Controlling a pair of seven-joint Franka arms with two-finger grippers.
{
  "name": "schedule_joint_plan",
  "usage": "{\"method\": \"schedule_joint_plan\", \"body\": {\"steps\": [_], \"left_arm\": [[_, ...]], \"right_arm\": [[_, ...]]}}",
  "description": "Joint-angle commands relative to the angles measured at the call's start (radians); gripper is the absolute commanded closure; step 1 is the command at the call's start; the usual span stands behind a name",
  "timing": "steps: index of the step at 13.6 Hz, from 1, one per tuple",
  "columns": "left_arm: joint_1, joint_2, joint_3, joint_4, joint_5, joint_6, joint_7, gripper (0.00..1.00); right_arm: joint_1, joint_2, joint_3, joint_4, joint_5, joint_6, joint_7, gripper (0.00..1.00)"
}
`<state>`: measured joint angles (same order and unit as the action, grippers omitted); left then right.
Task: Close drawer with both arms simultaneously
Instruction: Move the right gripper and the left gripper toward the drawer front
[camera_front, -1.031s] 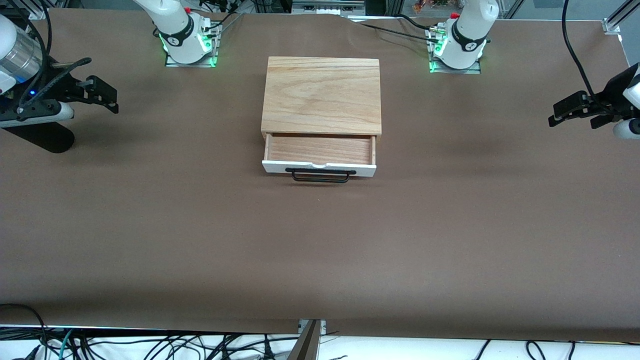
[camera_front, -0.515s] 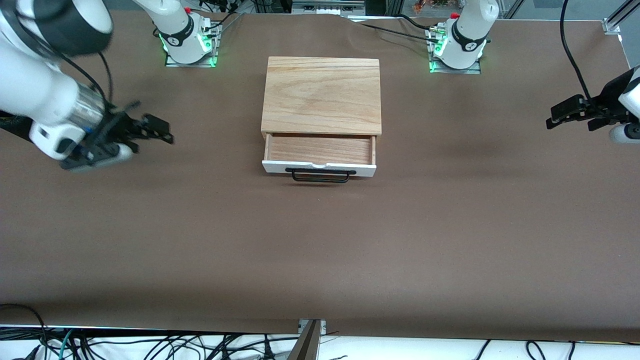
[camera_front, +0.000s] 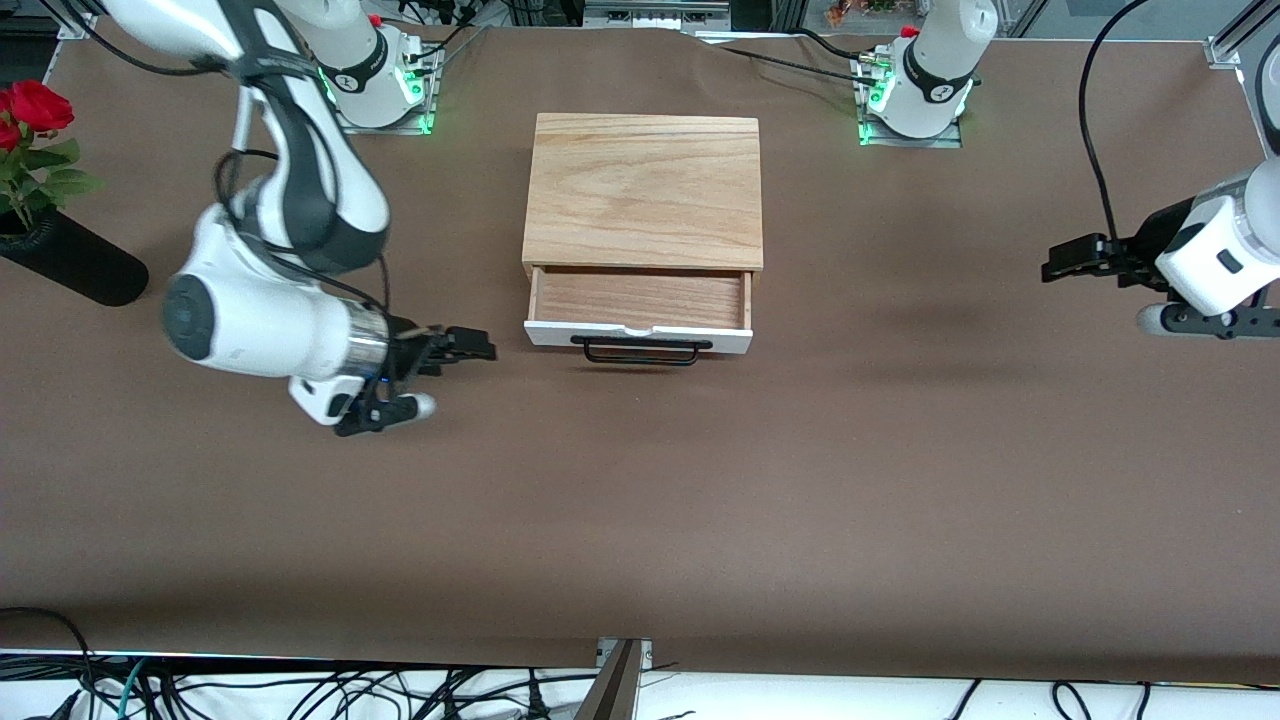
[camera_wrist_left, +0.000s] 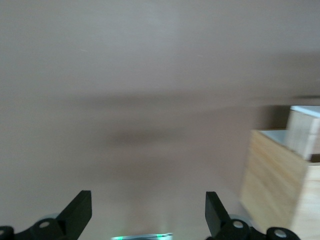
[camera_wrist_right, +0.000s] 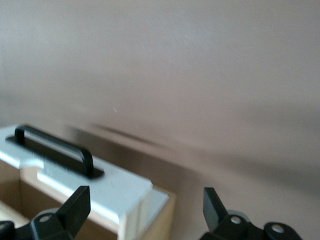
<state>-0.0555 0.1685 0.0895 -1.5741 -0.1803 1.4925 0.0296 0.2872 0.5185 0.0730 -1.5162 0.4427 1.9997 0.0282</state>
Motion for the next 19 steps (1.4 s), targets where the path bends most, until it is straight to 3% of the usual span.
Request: {"method": "schedule_joint_plan", "body": {"steps": [1,5,10,14,19], "left_arm": [[-0.001,0.103,0.003,0.028,-0.094,0.006,0.012,0.00],[-0.035,0.164,-0.007,0.037,-0.097,0.078,0.006,0.00],[-0.173,0.276,-0.010,0.091,-0.159,0.204,-0.175,0.00],[-0.253,0.385,-0.011,0.181,-0.255,0.244,-0.177,0.00],[-0.326,0.457,-0.013,0.230,-0.268,0.305,-0.177,0.00]], "right_arm": [[0.036,0.060,0.025,0.041,0.028,0.112,0.047,0.00],[0.038,0.133,0.054,0.044,0.180,0.154,0.035,0.00],[0.050,0.147,0.054,0.039,0.195,0.140,0.038,0.00],[0.055,0.143,0.054,0.034,0.195,0.105,0.030,0.00],[0.055,0.141,0.054,0.031,0.194,0.007,0.032,0.00]]}}
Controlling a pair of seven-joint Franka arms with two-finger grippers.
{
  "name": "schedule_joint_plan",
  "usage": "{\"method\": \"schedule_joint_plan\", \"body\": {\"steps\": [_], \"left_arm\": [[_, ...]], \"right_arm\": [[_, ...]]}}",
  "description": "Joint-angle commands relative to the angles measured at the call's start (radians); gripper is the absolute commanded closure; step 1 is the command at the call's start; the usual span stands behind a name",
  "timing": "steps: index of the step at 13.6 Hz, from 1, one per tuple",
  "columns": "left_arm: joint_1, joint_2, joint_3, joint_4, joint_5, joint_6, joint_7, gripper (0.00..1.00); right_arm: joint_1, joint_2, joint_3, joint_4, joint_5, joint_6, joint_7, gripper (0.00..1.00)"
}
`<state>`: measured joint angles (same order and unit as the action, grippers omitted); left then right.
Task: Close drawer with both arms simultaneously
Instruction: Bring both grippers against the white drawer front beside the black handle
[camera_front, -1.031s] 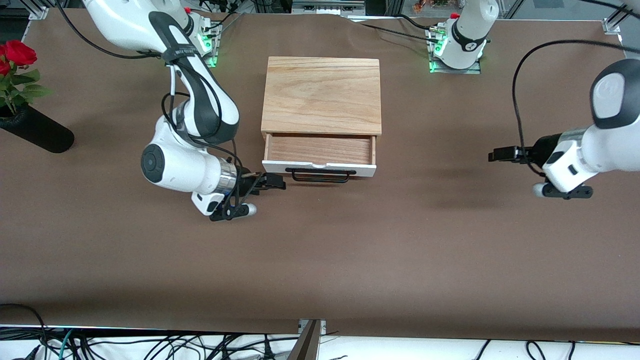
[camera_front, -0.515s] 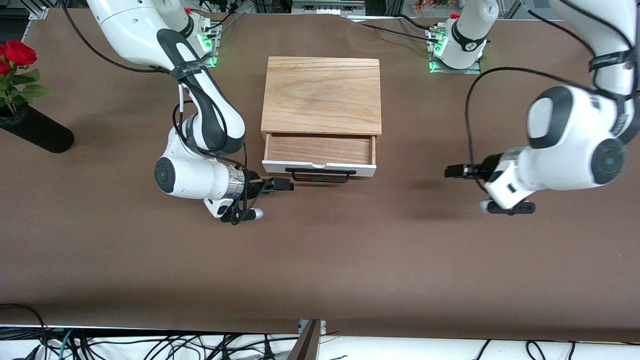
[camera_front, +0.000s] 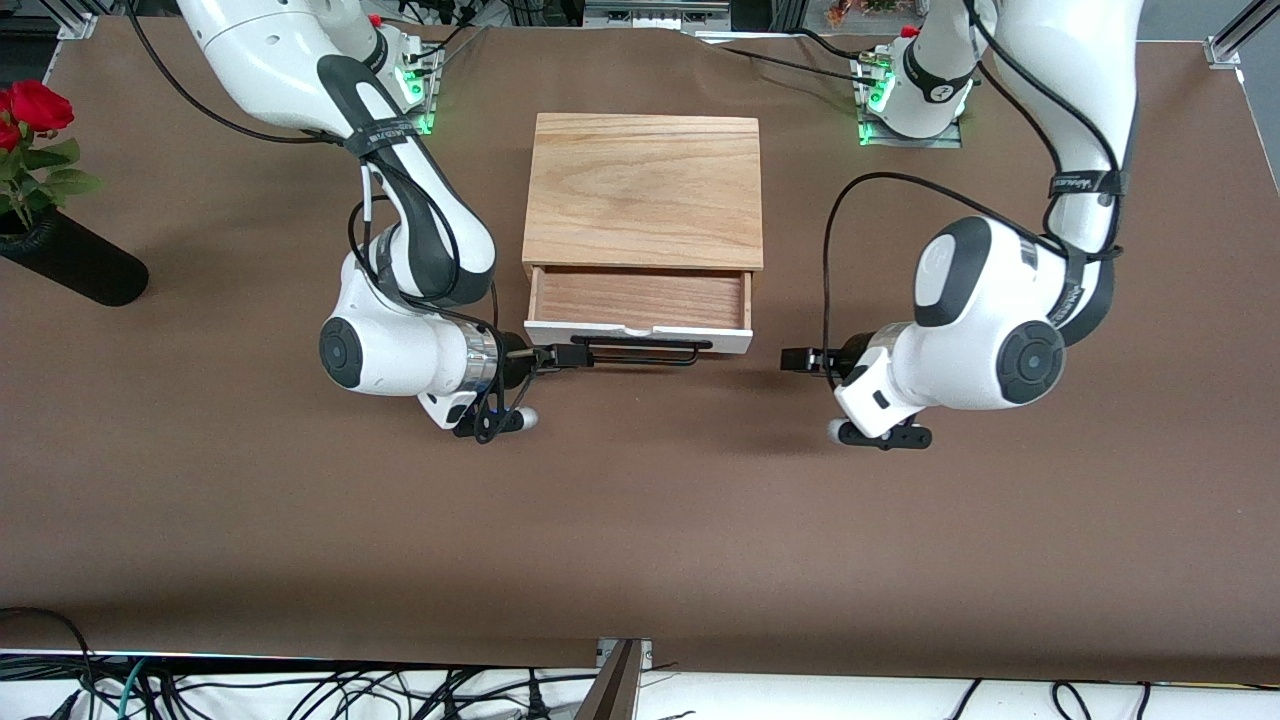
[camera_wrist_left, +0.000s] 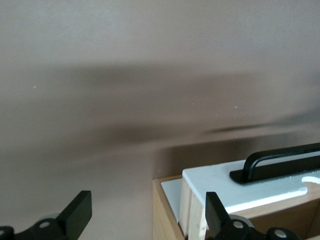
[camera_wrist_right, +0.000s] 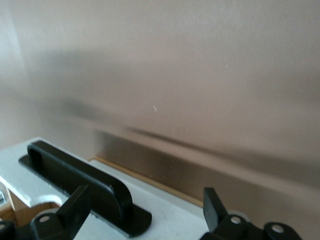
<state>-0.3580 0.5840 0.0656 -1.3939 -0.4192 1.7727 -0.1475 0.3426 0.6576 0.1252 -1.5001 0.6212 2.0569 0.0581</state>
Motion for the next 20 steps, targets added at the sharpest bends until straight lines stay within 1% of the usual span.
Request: {"method": "schedule_joint_plan", "body": {"steps": [1,3,10,12,20], "left_arm": [[-0.045,0.054,0.011,0.050,-0.030,0.054,-0.001,0.00],[-0.073,0.072,0.011,0.050,-0.058,0.100,-0.009,0.00],[-0.139,0.105,0.011,0.049,-0.134,0.128,-0.014,0.00],[-0.165,0.108,0.013,0.047,-0.125,0.126,-0.012,0.00],[-0.185,0.123,0.013,0.026,-0.118,0.097,-0.004,0.00]], "right_arm": [[-0.001,0.000,0.002,0.014,0.015,-0.058,0.002,0.00],[-0.001,0.000,0.002,0.012,0.015,-0.076,0.000,0.00],[0.001,-0.001,0.002,-0.009,0.015,-0.113,0.000,0.00],[0.001,0.000,0.002,-0.009,0.015,-0.127,0.000,0.00],[0.012,-0.003,0.002,-0.037,0.015,-0.135,0.012,0.00]]}}
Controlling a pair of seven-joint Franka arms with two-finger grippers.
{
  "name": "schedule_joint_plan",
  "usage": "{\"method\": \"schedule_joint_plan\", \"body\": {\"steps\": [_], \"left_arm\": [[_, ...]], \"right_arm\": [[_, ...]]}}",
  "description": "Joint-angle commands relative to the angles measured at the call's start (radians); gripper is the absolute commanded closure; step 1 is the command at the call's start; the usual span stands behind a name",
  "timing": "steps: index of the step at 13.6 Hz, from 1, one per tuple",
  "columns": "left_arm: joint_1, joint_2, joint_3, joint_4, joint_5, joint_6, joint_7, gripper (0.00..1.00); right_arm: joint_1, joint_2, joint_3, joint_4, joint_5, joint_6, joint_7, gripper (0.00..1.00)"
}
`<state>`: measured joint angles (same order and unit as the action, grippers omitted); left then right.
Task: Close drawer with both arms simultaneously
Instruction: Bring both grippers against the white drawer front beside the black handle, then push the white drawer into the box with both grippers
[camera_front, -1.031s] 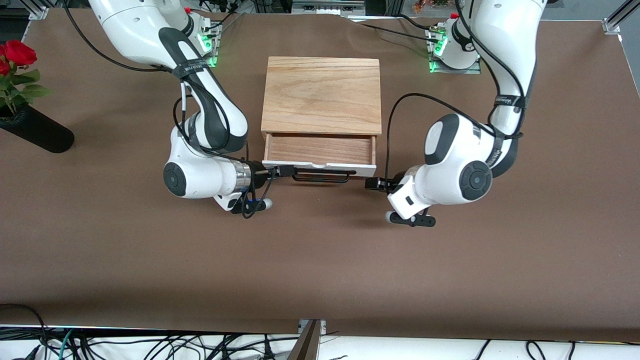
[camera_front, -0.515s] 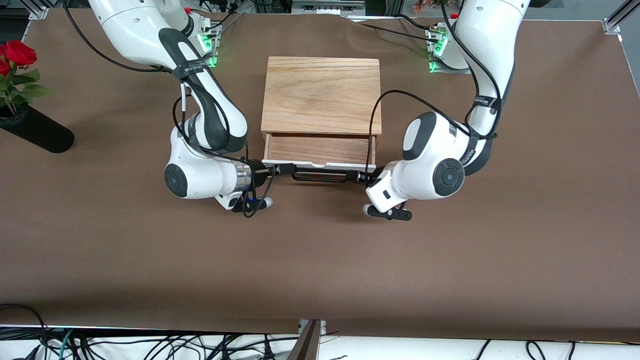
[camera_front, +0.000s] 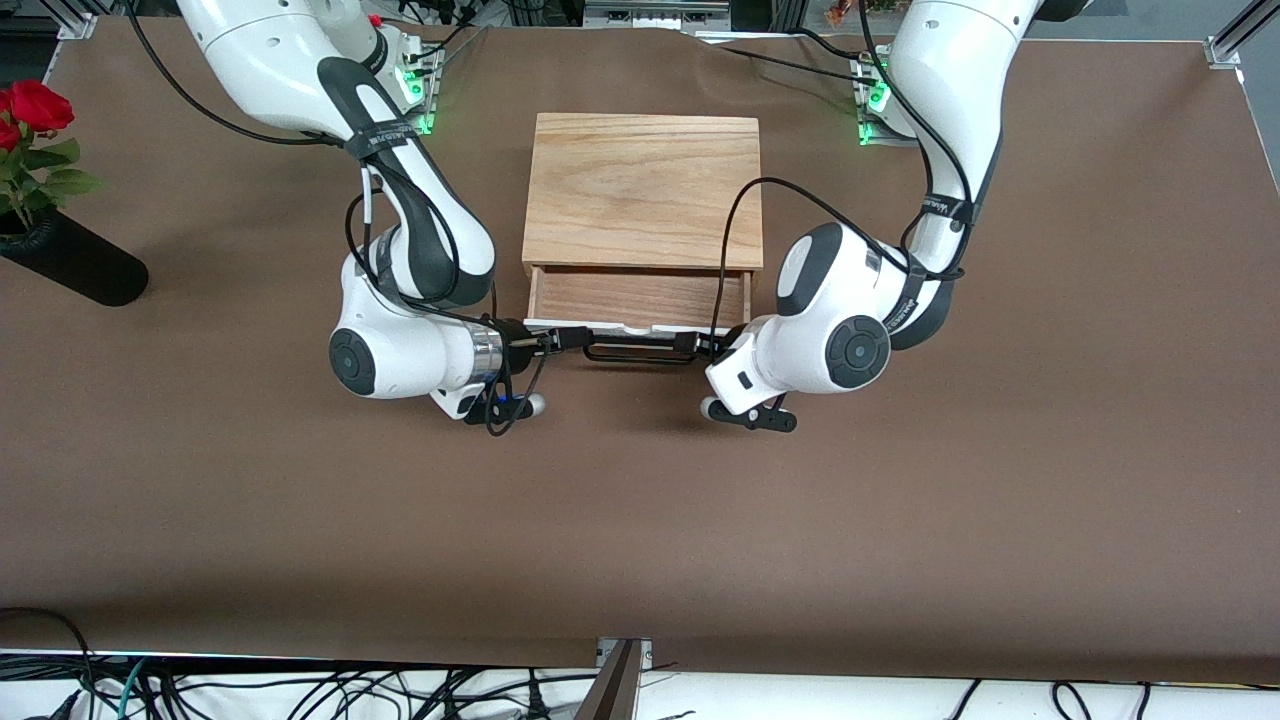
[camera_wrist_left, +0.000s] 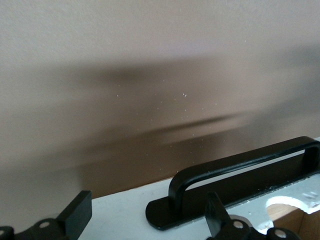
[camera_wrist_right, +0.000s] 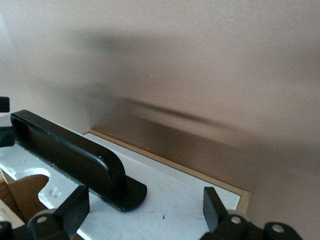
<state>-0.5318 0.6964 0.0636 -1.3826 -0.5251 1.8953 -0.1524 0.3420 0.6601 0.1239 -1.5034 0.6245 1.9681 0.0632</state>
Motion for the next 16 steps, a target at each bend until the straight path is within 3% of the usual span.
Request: {"method": "schedule_joint_plan", "body": {"steps": [1,16], "left_arm": [[-0.013,0.014,0.015,0.014,-0.012,-0.044,0.001,0.00],[-0.011,0.029,0.016,-0.007,-0.010,-0.415,-0.006,0.00]], "right_arm": [[0.012,-0.005,0.003,-0.032,0.012,-0.058,0.007,0.00],[0.035,-0.004,0.037,-0.084,0.015,-0.201,0.018,0.00]]}}
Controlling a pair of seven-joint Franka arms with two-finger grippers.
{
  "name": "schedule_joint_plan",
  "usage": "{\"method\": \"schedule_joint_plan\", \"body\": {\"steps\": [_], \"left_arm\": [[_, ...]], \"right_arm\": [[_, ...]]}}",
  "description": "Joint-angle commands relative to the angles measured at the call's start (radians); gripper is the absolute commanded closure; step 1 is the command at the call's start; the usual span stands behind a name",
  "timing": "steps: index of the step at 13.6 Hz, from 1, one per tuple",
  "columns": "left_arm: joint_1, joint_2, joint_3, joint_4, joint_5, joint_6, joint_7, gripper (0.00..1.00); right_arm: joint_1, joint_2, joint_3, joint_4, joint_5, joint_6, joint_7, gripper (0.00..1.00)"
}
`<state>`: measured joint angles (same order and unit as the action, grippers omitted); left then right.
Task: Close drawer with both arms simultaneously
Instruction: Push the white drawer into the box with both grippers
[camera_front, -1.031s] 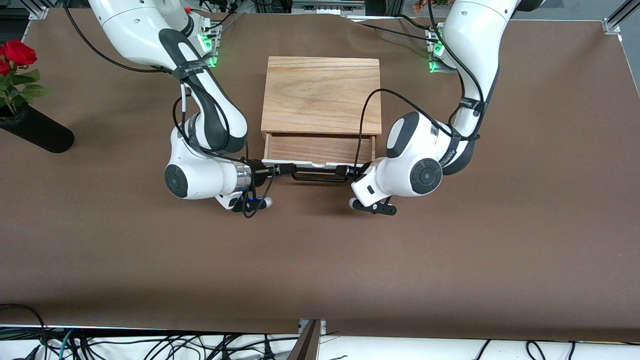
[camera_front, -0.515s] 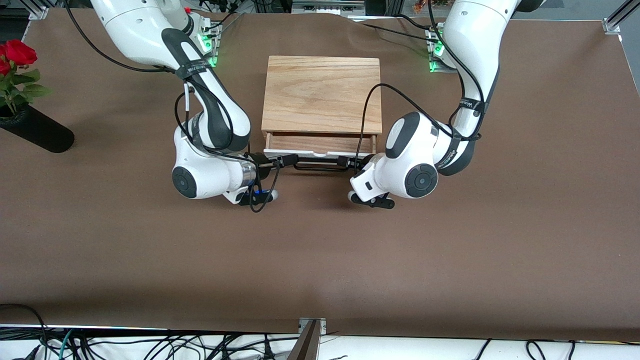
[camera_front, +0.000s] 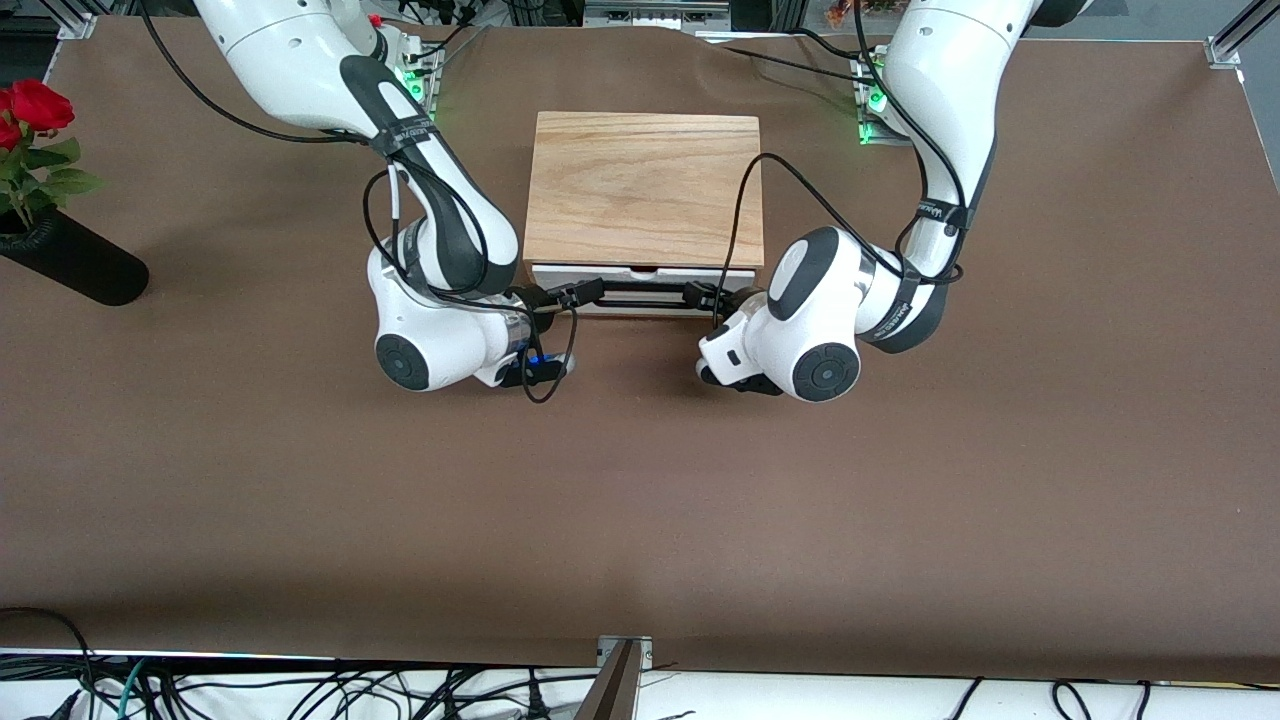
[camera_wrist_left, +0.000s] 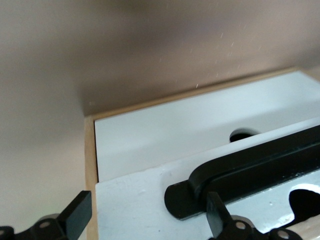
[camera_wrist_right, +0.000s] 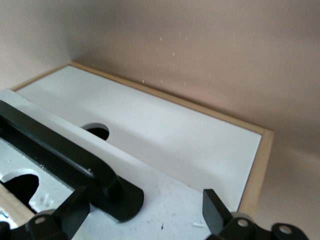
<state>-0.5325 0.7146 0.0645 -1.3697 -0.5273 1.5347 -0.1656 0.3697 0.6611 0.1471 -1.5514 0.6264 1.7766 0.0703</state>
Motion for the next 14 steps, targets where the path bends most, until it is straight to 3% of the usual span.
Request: {"method": "schedule_joint_plan", "body": {"steps": [1,5,9,14], "left_arm": [[-0.011,0.011,0.015,-0.020,-0.008,-0.060,0.008,0.00],[-0.012,0.012,0.014,-0.020,-0.010,-0.089,0.008,0.00],[-0.009,0.011,0.014,-0.008,-0.010,-0.111,0.011,0.00],[0.043,-0.021,0.032,0.076,-0.014,-0.111,0.014,0.00]], "right_arm": [[0.008,-0.005,0.014,-0.036,0.012,-0.009,0.009,0.00],[-0.012,-0.017,0.005,-0.009,0.006,-0.012,0.003,0.00],[-0.080,-0.021,-0.009,0.100,-0.022,-0.060,0.002,0.00],[-0.081,-0.090,-0.124,0.197,-0.216,-0.084,0.002,0.00]]}}
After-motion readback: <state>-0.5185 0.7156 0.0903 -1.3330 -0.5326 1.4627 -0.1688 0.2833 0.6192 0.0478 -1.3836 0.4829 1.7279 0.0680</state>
